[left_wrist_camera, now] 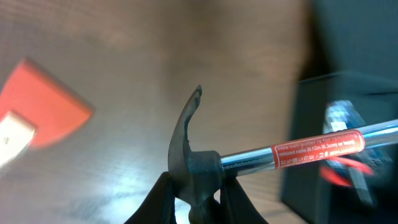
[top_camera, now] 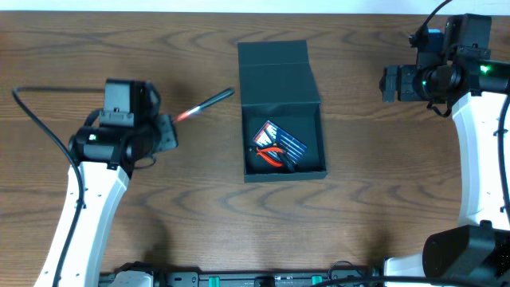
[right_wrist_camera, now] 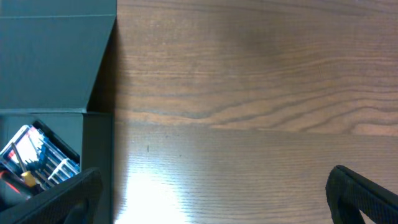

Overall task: Pack container
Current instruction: 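Lift the hammer with left gripper and carry it over the box, then lower the hammer into the box and open left gripper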

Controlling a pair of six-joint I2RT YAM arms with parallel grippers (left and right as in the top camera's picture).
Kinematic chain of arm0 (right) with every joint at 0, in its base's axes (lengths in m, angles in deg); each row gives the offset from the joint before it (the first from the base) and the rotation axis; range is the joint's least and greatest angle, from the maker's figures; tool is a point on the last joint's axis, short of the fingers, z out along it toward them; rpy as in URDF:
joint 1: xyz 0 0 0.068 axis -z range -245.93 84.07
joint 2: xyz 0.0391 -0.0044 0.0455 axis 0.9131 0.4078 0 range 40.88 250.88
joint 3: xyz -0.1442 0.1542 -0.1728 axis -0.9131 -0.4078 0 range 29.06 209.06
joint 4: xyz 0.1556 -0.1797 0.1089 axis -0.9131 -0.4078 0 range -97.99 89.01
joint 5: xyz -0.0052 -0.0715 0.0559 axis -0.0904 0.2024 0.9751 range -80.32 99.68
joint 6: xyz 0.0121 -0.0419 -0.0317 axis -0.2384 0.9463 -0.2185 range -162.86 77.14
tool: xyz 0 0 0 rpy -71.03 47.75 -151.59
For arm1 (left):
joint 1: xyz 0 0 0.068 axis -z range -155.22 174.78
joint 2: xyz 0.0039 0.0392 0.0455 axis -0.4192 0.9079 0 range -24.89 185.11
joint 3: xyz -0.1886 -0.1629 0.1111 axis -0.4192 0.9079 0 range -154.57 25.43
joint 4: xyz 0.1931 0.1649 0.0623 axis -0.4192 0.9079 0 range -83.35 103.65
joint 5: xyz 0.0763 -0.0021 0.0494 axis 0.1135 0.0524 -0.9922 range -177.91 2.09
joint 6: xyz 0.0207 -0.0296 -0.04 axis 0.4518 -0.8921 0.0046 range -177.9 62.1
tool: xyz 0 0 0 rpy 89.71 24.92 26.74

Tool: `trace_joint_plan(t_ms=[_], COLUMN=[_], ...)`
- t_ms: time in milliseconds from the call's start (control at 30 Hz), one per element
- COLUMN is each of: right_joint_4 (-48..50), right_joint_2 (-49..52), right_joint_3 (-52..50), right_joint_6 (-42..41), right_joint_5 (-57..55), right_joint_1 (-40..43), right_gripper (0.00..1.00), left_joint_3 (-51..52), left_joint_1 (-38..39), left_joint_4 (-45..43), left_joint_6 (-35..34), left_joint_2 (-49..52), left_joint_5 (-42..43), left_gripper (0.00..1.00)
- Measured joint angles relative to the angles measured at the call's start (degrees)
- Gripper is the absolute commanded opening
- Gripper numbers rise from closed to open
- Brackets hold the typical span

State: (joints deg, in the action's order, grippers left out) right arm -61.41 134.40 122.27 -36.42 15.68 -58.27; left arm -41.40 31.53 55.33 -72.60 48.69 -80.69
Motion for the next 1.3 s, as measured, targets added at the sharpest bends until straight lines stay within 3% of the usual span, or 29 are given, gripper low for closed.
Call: trace_joint_plan(t_ms=[267,633,1300], right_joint_4=[0.4,1.1,-0.5], right_joint_2=[0.0,0.0,0.0], right_joint_3=[0.0,0.0,0.0], right_joint_6=[0.0,-2.5,-3.3], right_joint_5=[0.0,-0.2,-0.2], right_joint_1=[0.0,3.9,5.4], right_gripper=[0.99,0.99,0.99], left_joint_3=[-11.3,-12.2,-12.2], left_joint_1=[10.8,24.8,27.2], left_joint_4=[4.5,2.6,-8.0], left_joint_6=[6.1,13.8,17.1], left_joint_2=[2.5,13.8,31.5], left_joint_5=[0.3,0.3,0.3], left_gripper=[0.06,0.06,0.06])
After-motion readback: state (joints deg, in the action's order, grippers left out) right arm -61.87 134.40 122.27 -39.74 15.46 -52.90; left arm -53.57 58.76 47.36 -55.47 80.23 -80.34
